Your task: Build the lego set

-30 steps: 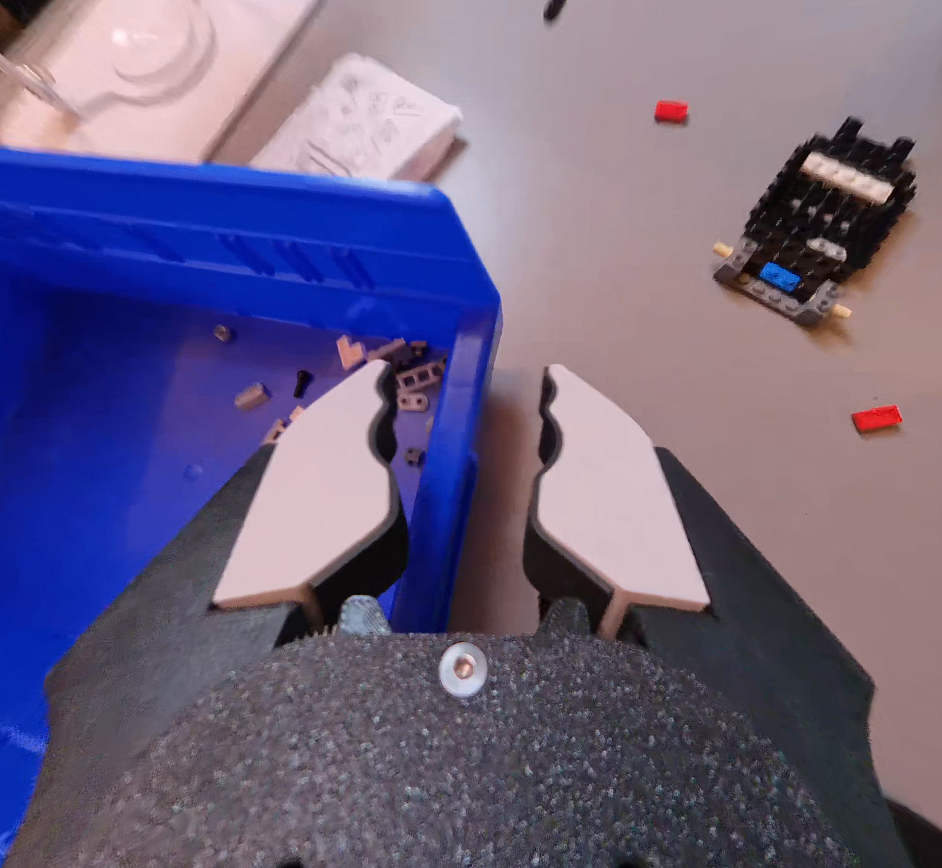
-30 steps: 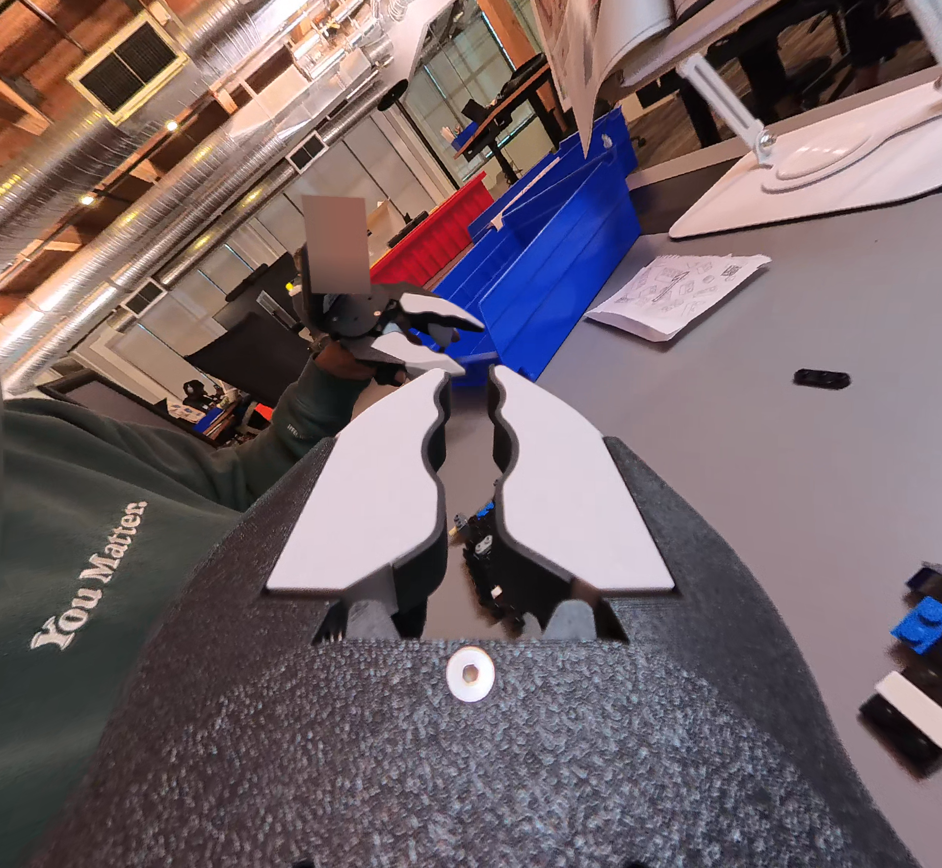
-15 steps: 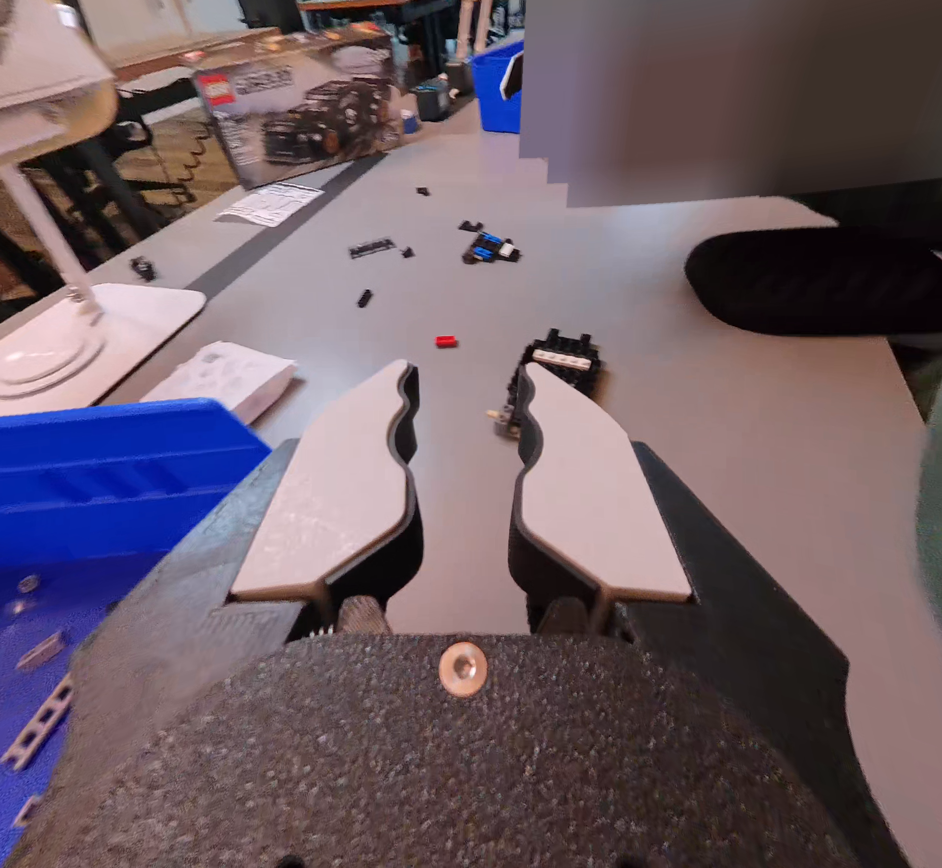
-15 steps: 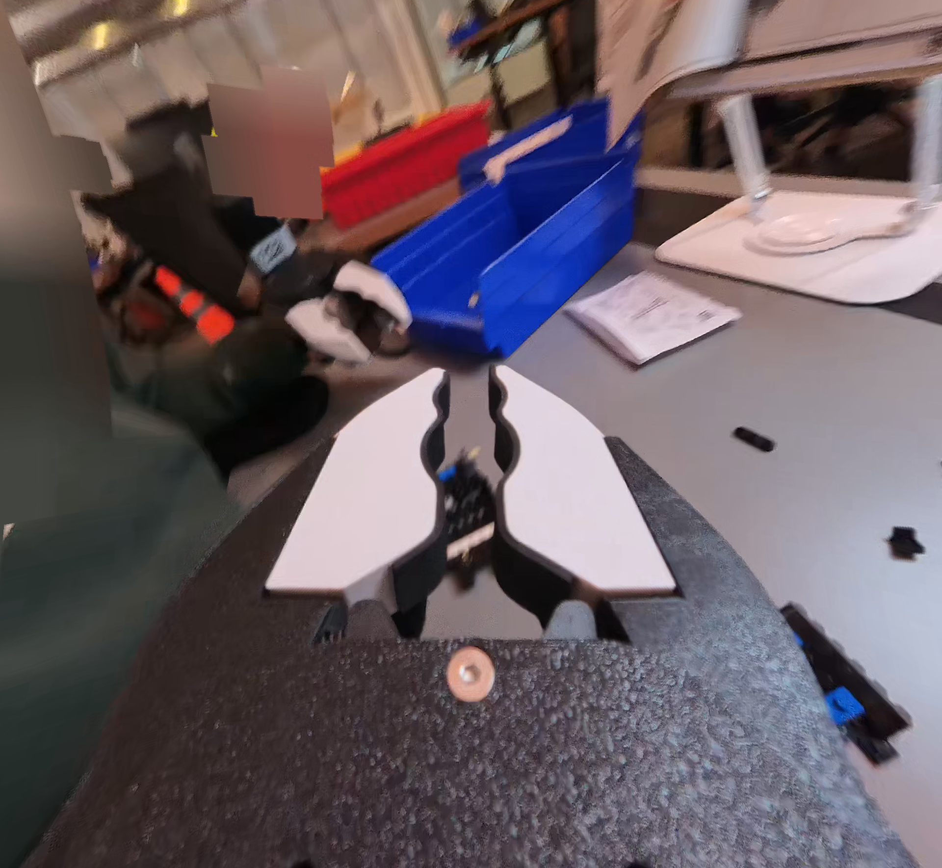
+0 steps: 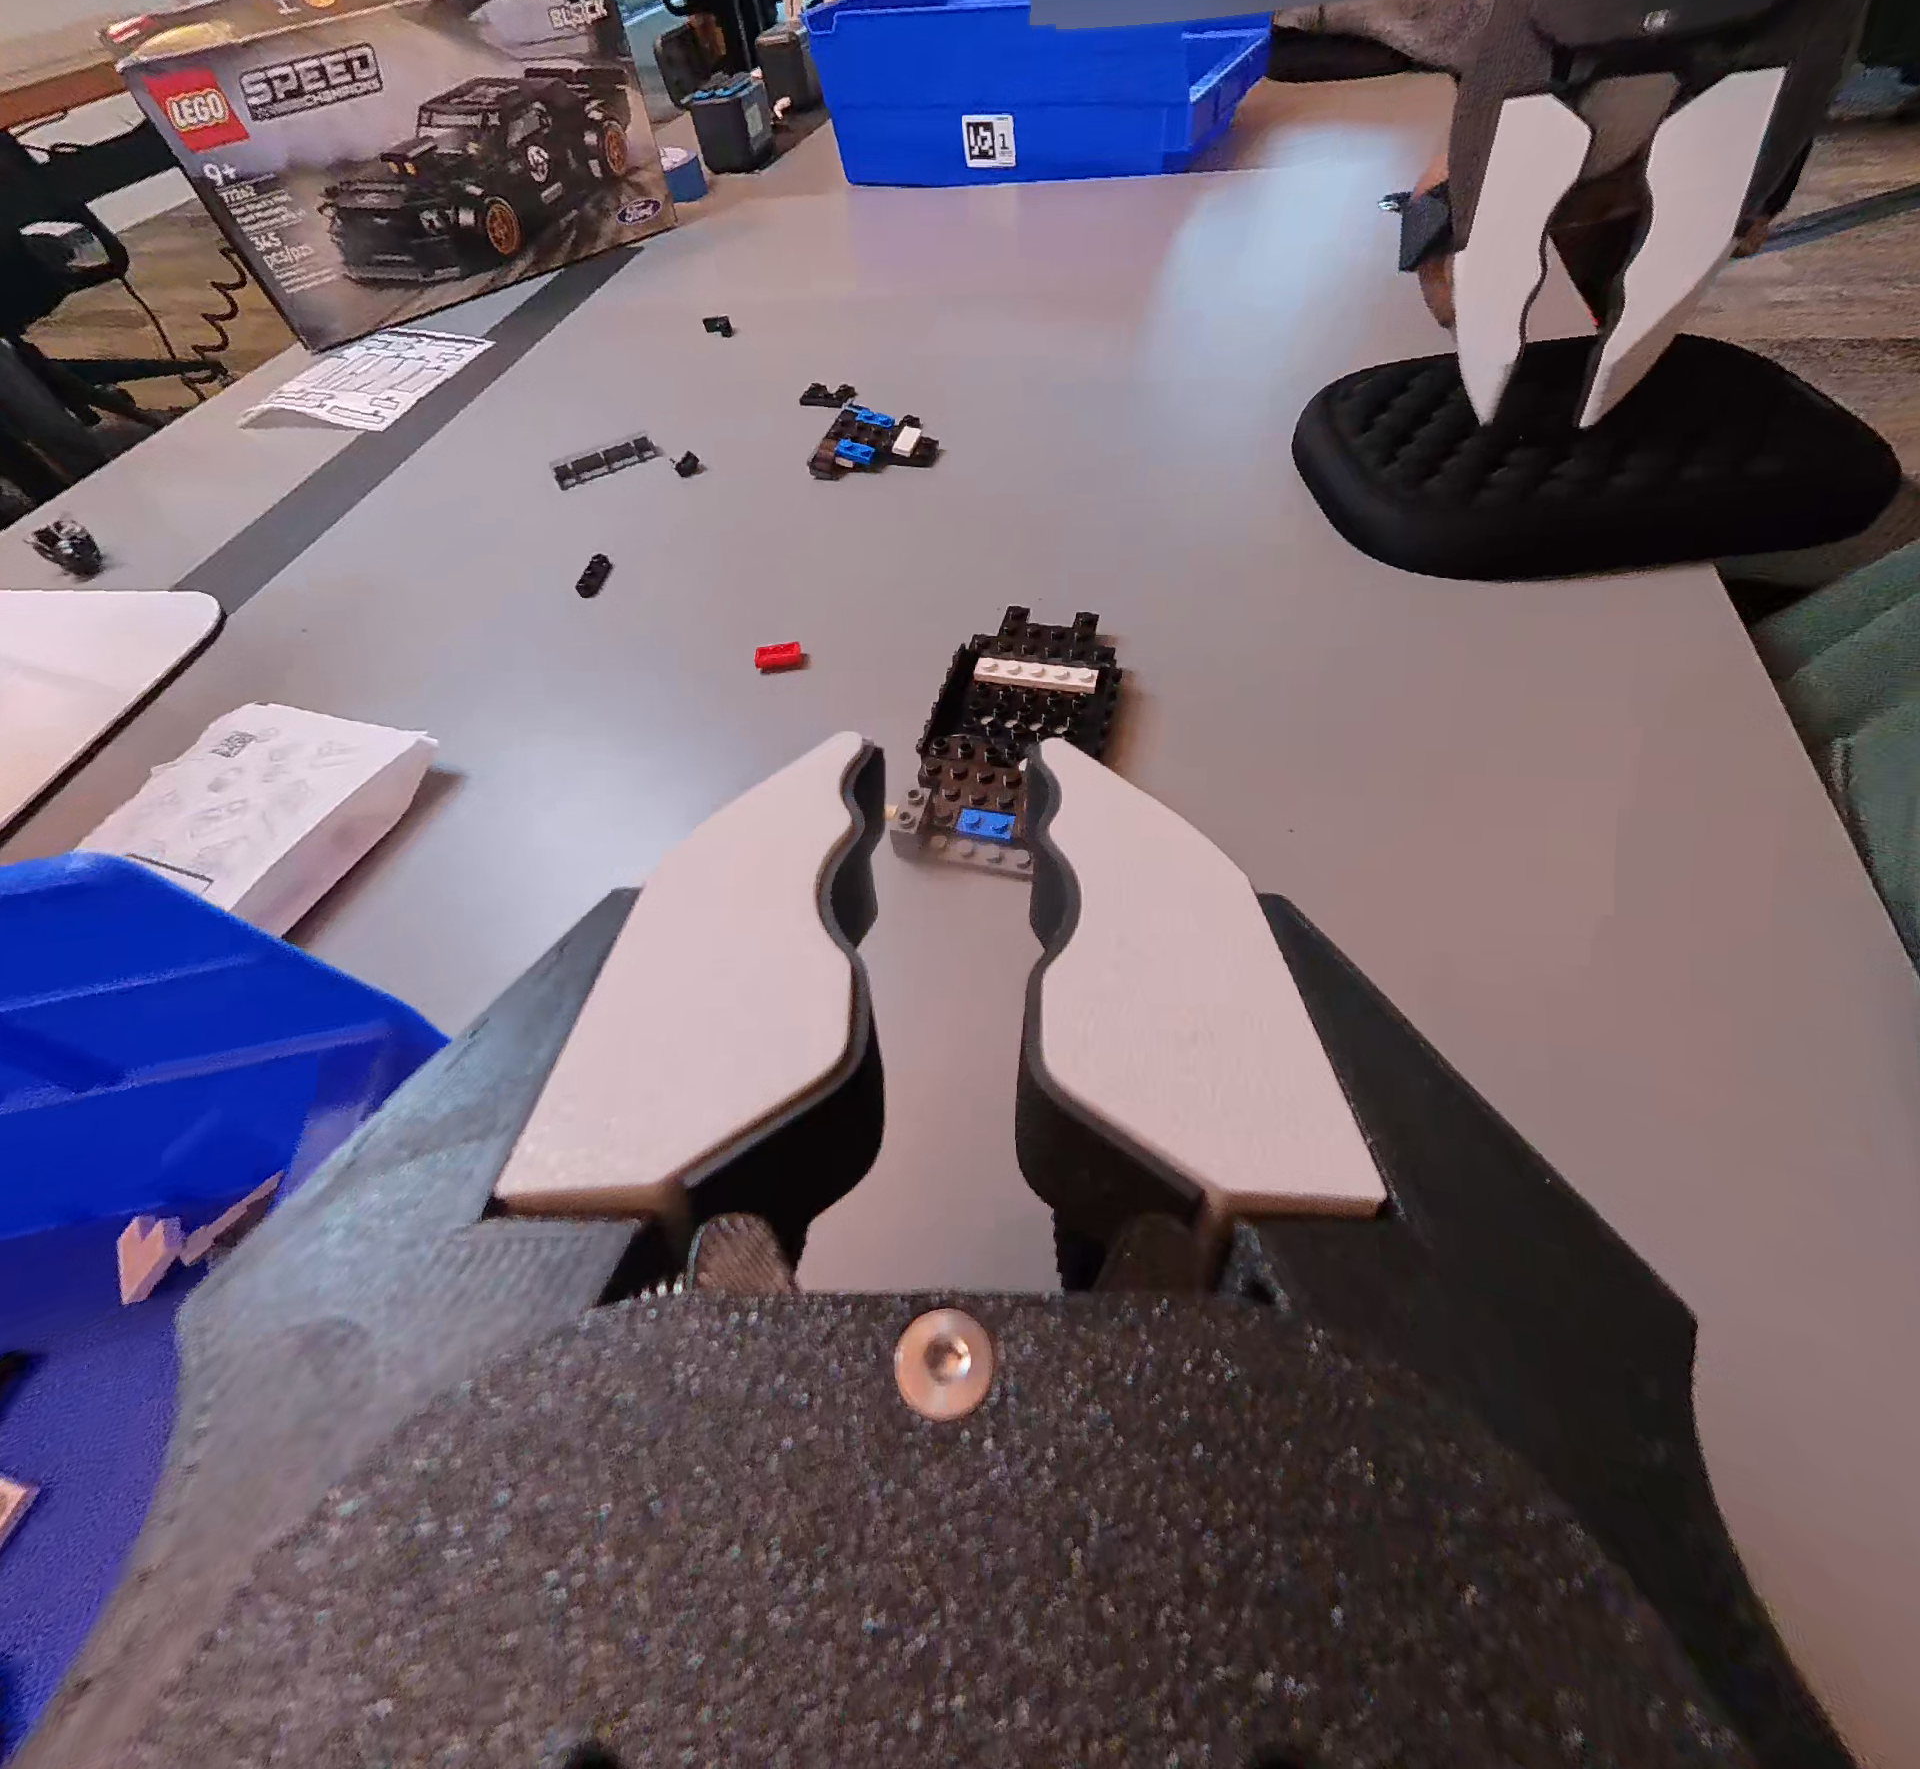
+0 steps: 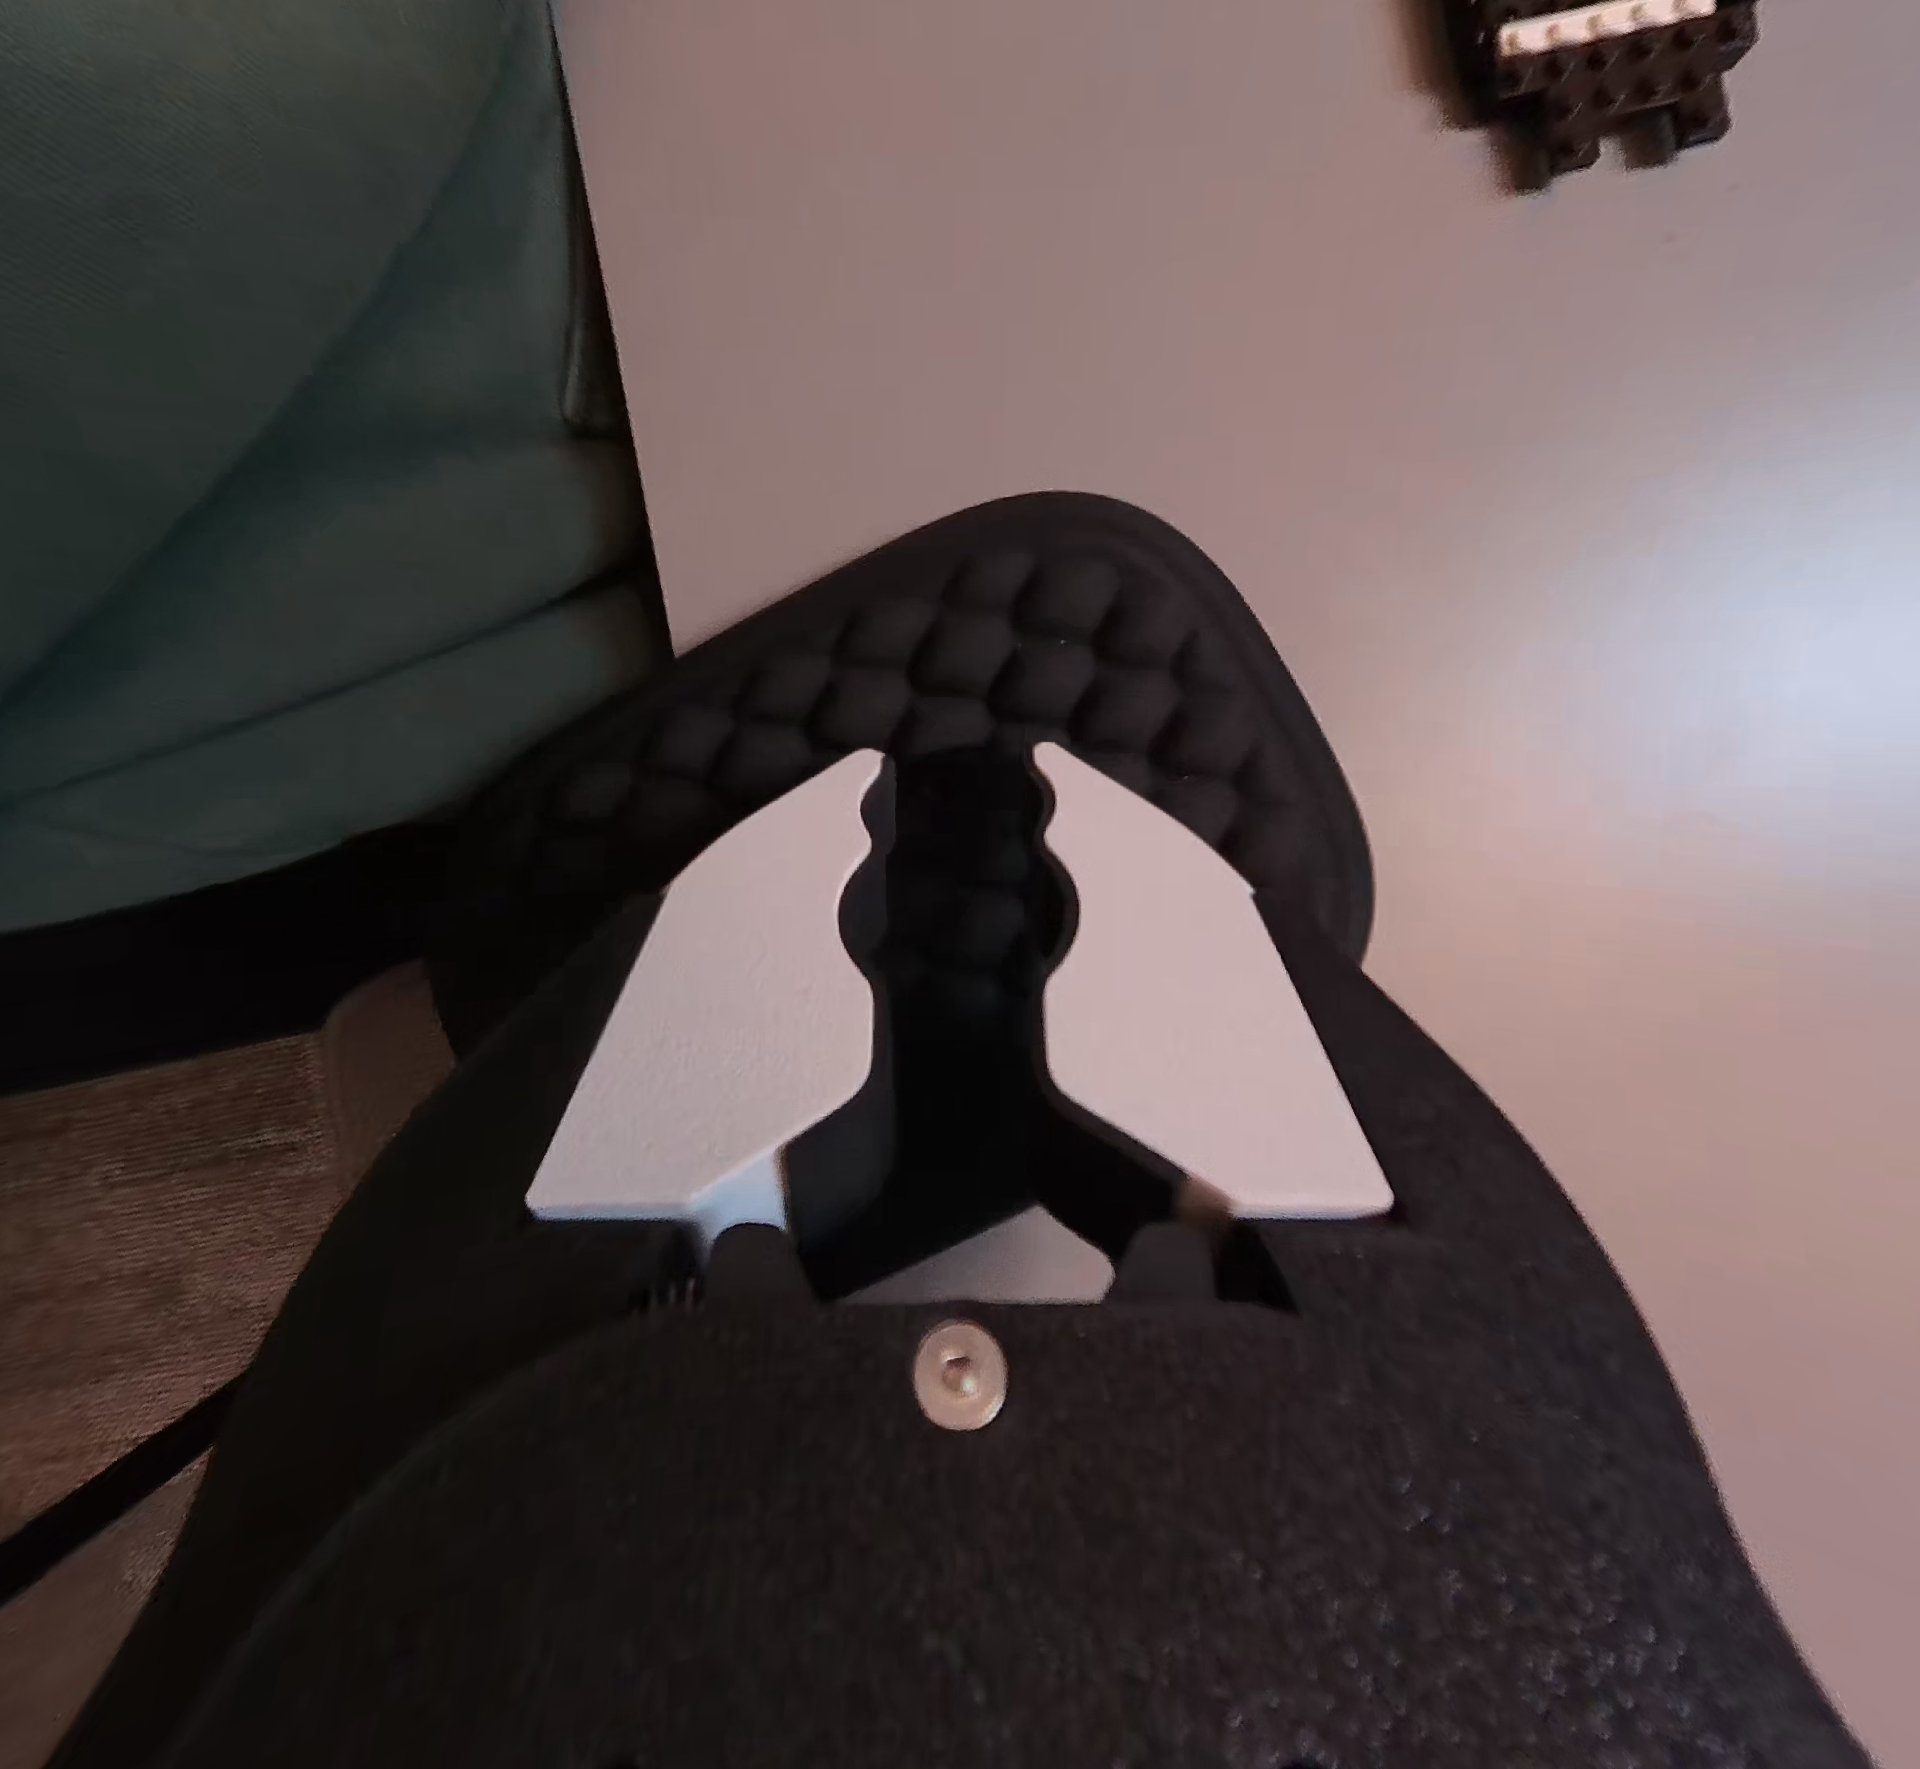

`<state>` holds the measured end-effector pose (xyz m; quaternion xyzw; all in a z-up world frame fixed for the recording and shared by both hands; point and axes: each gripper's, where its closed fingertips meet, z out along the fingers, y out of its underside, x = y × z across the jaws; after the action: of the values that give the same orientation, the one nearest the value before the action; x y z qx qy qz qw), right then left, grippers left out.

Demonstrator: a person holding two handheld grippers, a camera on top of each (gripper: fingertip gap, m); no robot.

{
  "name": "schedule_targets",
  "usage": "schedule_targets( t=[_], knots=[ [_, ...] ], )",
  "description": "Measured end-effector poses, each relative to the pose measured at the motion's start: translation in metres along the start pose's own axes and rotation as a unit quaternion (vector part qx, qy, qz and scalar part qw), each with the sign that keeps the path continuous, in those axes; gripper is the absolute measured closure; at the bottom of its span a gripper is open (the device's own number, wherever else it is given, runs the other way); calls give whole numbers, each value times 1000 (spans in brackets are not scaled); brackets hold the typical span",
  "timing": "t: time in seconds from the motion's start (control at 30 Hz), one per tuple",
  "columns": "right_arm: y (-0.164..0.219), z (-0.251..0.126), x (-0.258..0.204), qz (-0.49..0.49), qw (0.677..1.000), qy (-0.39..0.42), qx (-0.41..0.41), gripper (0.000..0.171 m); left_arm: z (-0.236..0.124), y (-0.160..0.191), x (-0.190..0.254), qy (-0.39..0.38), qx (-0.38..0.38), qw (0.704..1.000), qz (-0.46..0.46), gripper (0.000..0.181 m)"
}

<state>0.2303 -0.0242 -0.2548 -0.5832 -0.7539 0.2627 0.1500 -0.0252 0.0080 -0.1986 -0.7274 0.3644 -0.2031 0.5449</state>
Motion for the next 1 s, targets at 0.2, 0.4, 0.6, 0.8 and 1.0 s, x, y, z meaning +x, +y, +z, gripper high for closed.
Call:
schedule_targets(
  t=[0.2, 0.4, 0.6, 0.8, 1.0],
  knots=[
    [3, 2, 2, 16, 999, 30, 32, 158, -1, -2, 1, -6, -1, 1000, 6, 158],
    [-43, -12, 25, 23, 986, 82, 141, 159, -2, -11, 4, -7, 19, 1000, 13, 156],
    [-169, -21, 72, 133, 906, 8, 402, 159, 5, -49, 28, -15, 83, 992, 96, 150],
    [-250, 5, 75, 230, 824, -224, 466, 159, 0, -72, 22, -112, 108, 969, 192, 151],
    [-270, 25, 71, 247, 804, -307, 445, 160, -15, -75, 15, -155, 110, 952, 238, 166]
  ],
)
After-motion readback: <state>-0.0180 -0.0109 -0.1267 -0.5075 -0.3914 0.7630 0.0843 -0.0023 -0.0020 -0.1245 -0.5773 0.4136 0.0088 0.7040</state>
